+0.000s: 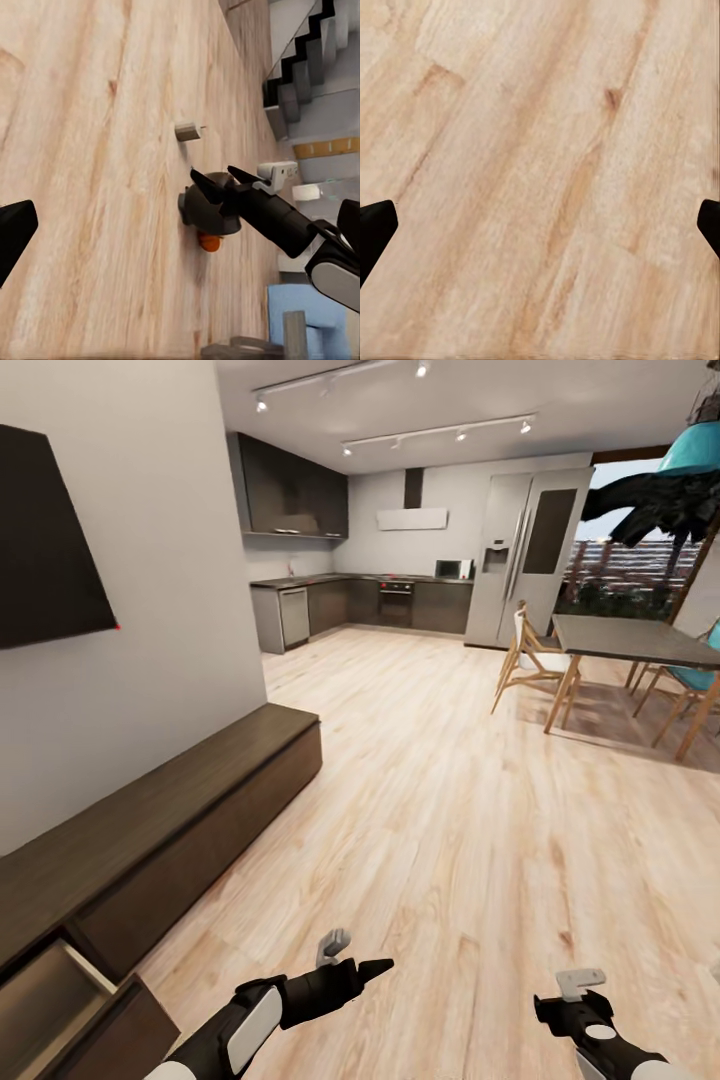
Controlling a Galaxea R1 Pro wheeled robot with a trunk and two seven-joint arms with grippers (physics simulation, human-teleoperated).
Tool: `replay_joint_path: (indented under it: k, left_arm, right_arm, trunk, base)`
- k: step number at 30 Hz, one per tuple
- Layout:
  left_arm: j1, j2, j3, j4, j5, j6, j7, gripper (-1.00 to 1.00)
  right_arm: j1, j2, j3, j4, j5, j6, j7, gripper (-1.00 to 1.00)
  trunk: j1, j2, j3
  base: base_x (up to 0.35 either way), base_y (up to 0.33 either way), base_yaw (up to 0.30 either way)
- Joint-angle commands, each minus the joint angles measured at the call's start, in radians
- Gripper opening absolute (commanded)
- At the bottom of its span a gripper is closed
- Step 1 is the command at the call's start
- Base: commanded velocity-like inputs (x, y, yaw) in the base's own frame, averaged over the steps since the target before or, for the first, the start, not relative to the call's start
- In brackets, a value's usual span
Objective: Place each of the two pumpkins and all three candles from the living room inside a cabinet in the living room (use any cabinet), then make sure every cabinet is closed, and position the cauldron so it is next to a table in the living room.
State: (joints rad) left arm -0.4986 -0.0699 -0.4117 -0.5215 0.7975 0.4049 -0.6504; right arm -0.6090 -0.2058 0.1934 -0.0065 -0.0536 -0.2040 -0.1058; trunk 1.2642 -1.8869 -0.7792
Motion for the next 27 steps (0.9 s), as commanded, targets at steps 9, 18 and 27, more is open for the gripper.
replay_joint_path:
  k: [9,18,27]
  left_arm:
    - [0.0,0.0,-0.001,0.0,0.0,0.0,0.0,1.0]
    - [0.0,-0.001,-0.001,0.0,0.0,0.0,0.0,1.0]
    - [0.0,0.0,0.0,0.001,0.0,0.0,0.0,1.0]
  right_arm:
    - [0.0,0.0,0.0,0.0,0.0,0.0,0.001,1.0]
    - [0.0,0.0,0.0,0.0,0.0,0.0,0.002,1.0]
    - [0.0,0.0,0.0,0.0,0.0,0.0,0.001,1.0]
  trunk:
    - [0.0,0.0,0.0]
    - [0.0,0.0,0.0]
    - [0.0,0.0,0.0]
  base:
    - [0.0,0.0,-0.283]
    - [0.0,0.0,-0.283]
    - [0.0,0.0,-0.283]
